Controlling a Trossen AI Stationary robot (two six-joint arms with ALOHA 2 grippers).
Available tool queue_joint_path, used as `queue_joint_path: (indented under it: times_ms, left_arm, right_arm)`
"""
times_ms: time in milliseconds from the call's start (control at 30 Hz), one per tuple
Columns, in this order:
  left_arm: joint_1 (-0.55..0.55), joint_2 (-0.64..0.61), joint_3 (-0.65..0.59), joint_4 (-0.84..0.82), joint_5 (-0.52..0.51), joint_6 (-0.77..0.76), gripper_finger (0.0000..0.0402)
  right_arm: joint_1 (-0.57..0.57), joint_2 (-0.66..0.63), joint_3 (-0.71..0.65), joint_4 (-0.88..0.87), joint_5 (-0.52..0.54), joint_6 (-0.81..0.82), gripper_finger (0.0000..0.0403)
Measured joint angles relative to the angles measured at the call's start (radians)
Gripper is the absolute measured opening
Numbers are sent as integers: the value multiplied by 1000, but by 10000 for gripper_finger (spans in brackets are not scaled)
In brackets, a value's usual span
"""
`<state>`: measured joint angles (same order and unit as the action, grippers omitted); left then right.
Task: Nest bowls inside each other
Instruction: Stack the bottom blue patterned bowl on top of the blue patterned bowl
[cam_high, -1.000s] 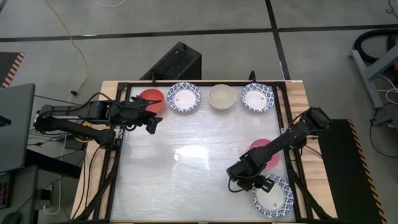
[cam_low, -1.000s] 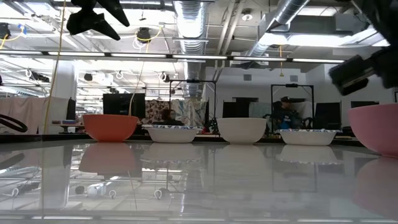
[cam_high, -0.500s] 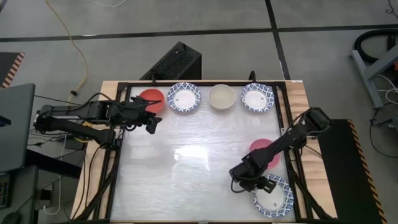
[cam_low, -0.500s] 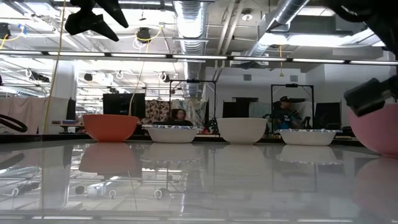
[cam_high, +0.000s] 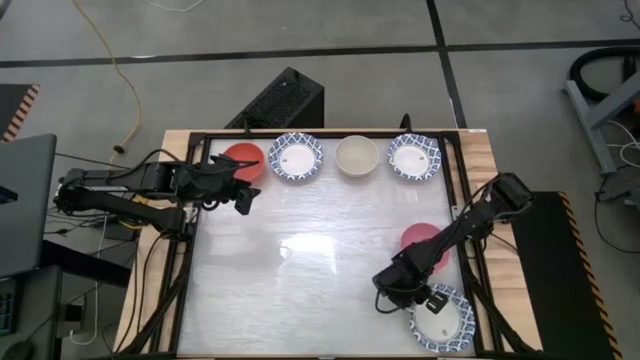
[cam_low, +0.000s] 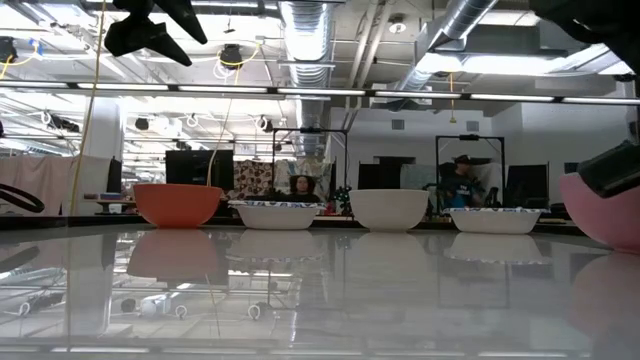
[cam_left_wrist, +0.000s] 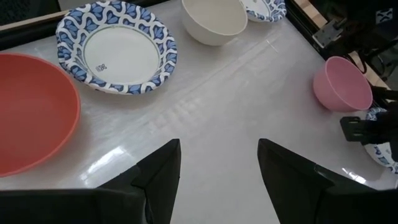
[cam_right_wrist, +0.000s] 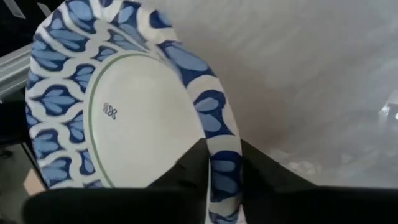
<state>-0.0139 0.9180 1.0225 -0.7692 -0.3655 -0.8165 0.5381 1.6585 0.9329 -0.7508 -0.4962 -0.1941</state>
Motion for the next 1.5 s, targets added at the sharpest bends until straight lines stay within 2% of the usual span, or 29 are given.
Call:
queue_joint_path:
  times_ms: [200, 267, 700, 967, 1500]
  left_arm:
    - [0, 0, 0, 0, -5, 0, 203]
    - [0, 0, 0, 0, -5, 0, 203]
    - [0, 0, 0, 0, -4, 0, 203]
    - [0, 0, 0, -5, -4, 3, 203]
    - [0, 0, 0, -5, -4, 9, 203]
  right_arm:
    - [-1, 0, 0, -4, -11, 72, 16]
    - [-2, 0, 0, -5, -11, 96, 9]
    - [-2, 0, 0, 13, -11, 273, 10]
    - [-5, 0, 11, 97, -4, 397, 9]
    - [-120, 0, 128, 70, -2, 425, 9]
